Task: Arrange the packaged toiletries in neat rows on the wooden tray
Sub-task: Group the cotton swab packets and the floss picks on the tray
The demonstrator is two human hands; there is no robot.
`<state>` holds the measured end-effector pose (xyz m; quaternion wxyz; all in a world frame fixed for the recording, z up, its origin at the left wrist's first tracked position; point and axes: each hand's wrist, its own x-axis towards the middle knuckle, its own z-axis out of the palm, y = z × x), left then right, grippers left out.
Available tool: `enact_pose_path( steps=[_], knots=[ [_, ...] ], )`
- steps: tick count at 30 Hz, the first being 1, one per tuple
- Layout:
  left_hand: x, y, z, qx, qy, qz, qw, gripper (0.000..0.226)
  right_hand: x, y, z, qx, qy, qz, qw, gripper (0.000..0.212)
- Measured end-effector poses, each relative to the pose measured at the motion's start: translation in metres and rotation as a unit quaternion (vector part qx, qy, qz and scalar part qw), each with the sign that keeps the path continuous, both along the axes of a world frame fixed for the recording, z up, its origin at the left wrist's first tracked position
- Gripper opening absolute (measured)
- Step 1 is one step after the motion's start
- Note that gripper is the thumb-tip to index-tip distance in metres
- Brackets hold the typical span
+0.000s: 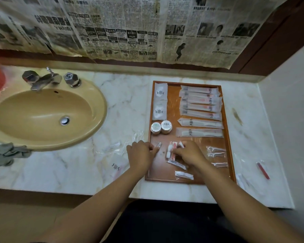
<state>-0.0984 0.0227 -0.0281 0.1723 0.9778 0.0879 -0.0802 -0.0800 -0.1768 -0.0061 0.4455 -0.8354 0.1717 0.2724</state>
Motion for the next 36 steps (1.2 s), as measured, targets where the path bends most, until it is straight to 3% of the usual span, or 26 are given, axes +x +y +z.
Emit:
enact_pose_path(
  steps=[3,6,8,19,25,30,36],
  knots=[
    [-0.001,0.002,-0.004,0.082,-0.065,-0.086,0.991,0.037,0.002,0.001,0.001,-0.042,-0.026,0.007,0.999,0.029],
    [-0.001,0.008,-0.008,0.078,-0.149,-0.168,0.971,0.026,0.003,0.003,0.003,-0.069,-0.04,0.001,0.997,0.036],
    [0.001,0.014,-0.011,0.083,-0.18,-0.205,0.958,0.015,0.005,0.004,0.002,-0.077,-0.051,0.001,0.996,0.03],
    [0.005,0.02,-0.014,0.098,-0.12,-0.233,0.96,0.029,0.01,0.008,-0.006,-0.044,-0.062,0.031,0.997,0.005],
    [0.007,0.022,-0.016,0.119,-0.114,-0.246,0.955,0.019,0.009,0.012,-0.013,-0.113,-0.081,0.053,0.989,0.008],
    [0.006,0.025,-0.02,0.111,-0.126,-0.269,0.948,0.019,0.004,0.027,-0.016,-0.237,-0.168,0.137,0.947,0.01],
    [0.008,0.025,-0.021,0.111,-0.125,-0.249,0.954,0.018,0.003,0.033,-0.024,-0.157,-0.148,0.18,0.96,0.025]
  ],
)
